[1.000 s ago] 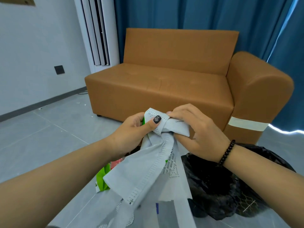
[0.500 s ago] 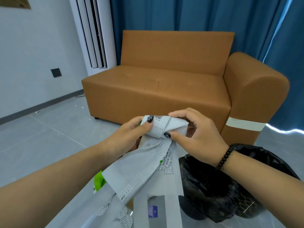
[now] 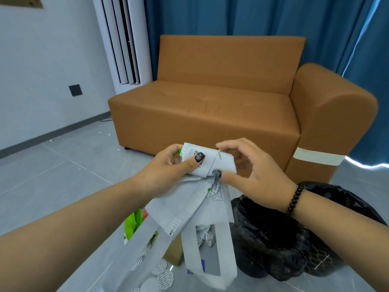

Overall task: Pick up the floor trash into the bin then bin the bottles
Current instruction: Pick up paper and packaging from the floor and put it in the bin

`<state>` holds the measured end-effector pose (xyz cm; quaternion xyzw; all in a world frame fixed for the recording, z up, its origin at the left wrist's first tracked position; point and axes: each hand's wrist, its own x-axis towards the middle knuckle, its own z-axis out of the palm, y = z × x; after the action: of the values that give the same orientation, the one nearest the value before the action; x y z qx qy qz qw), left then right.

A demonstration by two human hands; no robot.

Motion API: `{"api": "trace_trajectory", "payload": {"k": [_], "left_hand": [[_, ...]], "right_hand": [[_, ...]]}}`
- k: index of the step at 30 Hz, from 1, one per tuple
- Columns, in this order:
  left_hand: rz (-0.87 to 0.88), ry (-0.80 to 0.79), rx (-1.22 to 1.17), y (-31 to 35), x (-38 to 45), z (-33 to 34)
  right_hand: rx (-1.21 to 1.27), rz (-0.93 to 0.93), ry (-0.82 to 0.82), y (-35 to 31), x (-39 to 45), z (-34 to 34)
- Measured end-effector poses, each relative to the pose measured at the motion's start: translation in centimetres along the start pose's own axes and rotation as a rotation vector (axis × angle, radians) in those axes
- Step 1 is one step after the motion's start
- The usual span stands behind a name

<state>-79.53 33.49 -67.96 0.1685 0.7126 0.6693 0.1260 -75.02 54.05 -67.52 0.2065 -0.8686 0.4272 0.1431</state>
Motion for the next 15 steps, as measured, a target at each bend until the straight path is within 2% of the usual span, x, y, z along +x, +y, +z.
{"api": "trace_trajectory", "payload": {"k": [2, 4, 7, 10, 15], "left_hand": [[0.007, -0.016, 0.050, 0.1, -0.2, -0.3], [0.010, -0.066, 0.068, 0.0, -0.5, -0.4], [0.012, -0.097, 0.072, 0.5, -0.9, 0.2], [0.008, -0.080, 0.138, 0.8, -0.9, 0.5], [-0.119, -0.177, 0.270, 1.1, -1.4, 1.1]], "right_hand": [[0.248, 0.189, -0.082, -0.1, 0.0, 0.1], [0.346, 0.245, -0.125, -0.1, -0.1, 0.4], [0.408, 0.248, -0.097, -0.3, -0.1, 0.6], [0.398, 0.228, 0.007, -0.2, 0.2, 0.7], [0.386, 0.167, 0.097, -0.1, 0.2, 0.9]]}}
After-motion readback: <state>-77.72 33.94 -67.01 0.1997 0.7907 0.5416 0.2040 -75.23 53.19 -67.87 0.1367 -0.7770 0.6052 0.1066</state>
